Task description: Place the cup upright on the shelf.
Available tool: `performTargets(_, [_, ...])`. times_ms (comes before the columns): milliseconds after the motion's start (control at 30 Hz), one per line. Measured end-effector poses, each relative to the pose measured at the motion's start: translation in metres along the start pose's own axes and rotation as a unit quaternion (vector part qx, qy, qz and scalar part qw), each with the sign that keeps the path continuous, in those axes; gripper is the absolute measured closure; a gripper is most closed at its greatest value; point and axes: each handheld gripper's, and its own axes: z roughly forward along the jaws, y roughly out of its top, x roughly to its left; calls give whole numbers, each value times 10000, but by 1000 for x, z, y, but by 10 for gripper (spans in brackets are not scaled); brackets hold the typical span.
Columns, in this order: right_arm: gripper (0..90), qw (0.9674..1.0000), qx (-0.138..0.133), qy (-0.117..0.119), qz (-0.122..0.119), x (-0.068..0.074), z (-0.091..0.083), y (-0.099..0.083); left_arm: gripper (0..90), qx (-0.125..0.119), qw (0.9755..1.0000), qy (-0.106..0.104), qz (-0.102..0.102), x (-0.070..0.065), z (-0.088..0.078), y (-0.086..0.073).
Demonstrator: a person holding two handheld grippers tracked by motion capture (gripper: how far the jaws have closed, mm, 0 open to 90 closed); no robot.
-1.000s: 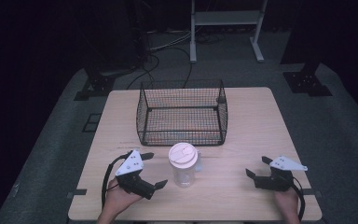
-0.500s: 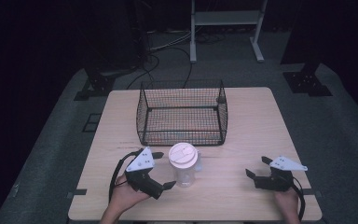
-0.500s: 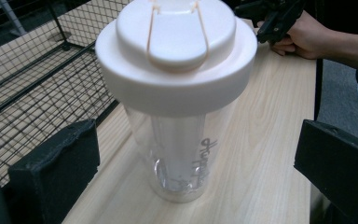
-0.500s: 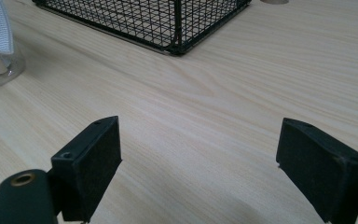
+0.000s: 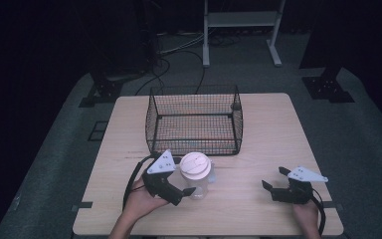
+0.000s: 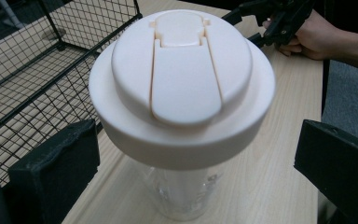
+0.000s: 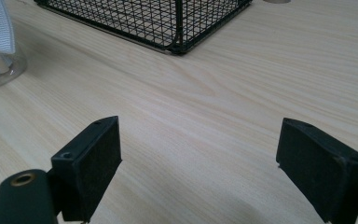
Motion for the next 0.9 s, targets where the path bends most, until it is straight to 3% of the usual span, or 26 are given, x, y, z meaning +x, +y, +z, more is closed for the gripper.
performTargets(467, [129,10000,9,37,23,0,0,0,0,277,9996,-11,-108,6,14,13])
performTargets(667, [129,10000,18,44,25,0,0,0,0,563,9984,103,-18,6,24,20])
performTargets(767, [129,10000,12,46,22,-1,0,0,0,588,9982,66,-40,6,26,22])
performTargets(900, [129,10000,16,50,18,0,0,0,0,834,9965,18,-23,6,31,26])
